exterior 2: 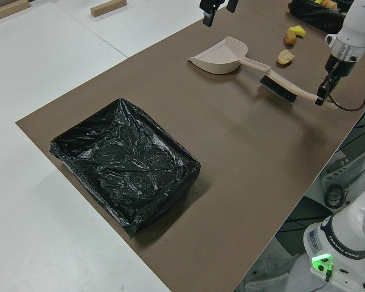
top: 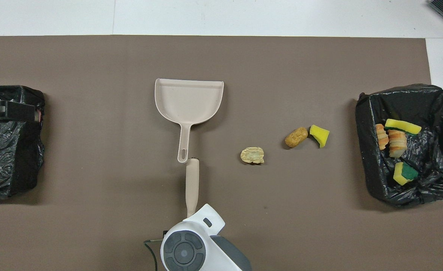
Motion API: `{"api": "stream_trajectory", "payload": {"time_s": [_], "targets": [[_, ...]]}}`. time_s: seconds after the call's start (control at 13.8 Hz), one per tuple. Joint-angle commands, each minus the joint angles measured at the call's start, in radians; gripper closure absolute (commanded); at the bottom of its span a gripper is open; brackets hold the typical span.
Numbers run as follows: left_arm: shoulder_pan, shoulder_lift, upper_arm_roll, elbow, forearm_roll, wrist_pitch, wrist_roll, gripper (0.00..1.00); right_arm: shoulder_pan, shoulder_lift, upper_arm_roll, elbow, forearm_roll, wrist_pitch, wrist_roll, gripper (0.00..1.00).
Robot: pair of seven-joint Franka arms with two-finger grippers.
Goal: Sweep and dump trash in bin
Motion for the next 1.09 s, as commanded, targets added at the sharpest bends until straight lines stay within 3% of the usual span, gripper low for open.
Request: {"api": "stream_trajectory", "payload": {"time_s": [0.0,0.22,0.43,0.58,0.8,1.01], "targets": [[-0.013,0.021,-0.005,-0.017,-0.011,0.072,0.011,0.0,-0.081,-0.196,0.007,-0.099,0.01,-0.112,0.057,1.0],[-0.12,0.087,-0.005,-0.019,-0.011,0.13,-0.009,0.0,-0.159,-0.377,0.007,-0.245,0.01,-0.182,0.055,1.0],[-0.209,0.104,-0.005,-0.083,-0.012,0.196,-0.011,0.0,-0.246,-0.459,0.005,-0.323,0.006,-0.225,0.045,1.0],[-0.278,0.148,-0.005,-0.125,-0.012,0.277,-0.026,0.0,-0.324,-0.48,0.004,-0.343,-0.026,-0.261,0.019,1.0],[-0.381,0.269,-0.005,-0.123,-0.011,0.375,-0.196,0.0,-0.49,-0.491,0.004,-0.34,-0.075,-0.278,-0.105,1.0],[-0.45,0.317,-0.005,-0.17,-0.012,0.417,-0.282,0.0,-0.594,-0.477,0.004,-0.34,-0.114,-0.256,-0.23,1.0]]}}
